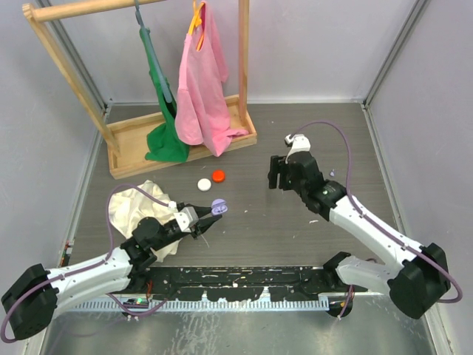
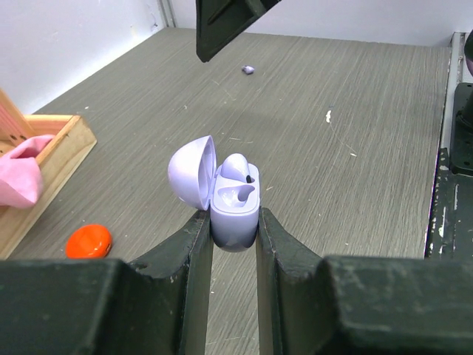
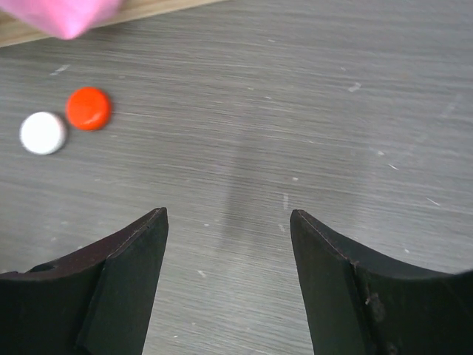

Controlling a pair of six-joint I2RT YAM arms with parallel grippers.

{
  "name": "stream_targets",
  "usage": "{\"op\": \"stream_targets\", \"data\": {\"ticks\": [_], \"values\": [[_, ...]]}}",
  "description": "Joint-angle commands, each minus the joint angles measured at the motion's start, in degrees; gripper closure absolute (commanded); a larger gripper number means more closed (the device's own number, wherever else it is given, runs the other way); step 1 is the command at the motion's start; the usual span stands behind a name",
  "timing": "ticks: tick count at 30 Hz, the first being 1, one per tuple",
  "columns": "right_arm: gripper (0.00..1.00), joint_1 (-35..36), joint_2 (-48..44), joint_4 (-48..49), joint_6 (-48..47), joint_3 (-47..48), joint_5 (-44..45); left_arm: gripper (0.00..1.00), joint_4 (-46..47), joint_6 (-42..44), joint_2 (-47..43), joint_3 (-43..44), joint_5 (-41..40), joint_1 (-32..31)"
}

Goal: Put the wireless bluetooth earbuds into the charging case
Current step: Pick up the earbud from the center of the board.

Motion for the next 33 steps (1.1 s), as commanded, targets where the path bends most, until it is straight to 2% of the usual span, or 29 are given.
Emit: {"op": "stream_targets", "data": {"ticks": [1, 8, 16, 23, 33], "values": [[0.27, -6.83, 3.29, -6.37, 0.98, 4.84, -1.65, 1.0, 2.23, 0.22, -0.87, 2.42, -1.14, -0.13], [0.29, -19.54, 11.21, -9.81, -2.52, 8.98, -1.68, 1.0, 1.86, 0.01, -1.21, 2.61, -0.79, -0.1], [0.34, -32.41, 18.94, -7.39, -4.24, 12.14, -4.48, 1.0, 1.84, -0.26, -1.59, 2.58, -0.44, -0.17], [0.4, -40.24, 26.91, -5.98, -4.74, 16.88, -7.56, 1.0, 1.5, -0.33, -1.98, 2.65, -0.35, -0.09], [0.53, -45.64, 38.5, -6.12, -5.29, 22.93, -10.76, 1.0, 1.45, -0.39, -1.21, 2.88, 0.05, -0.13]]}}
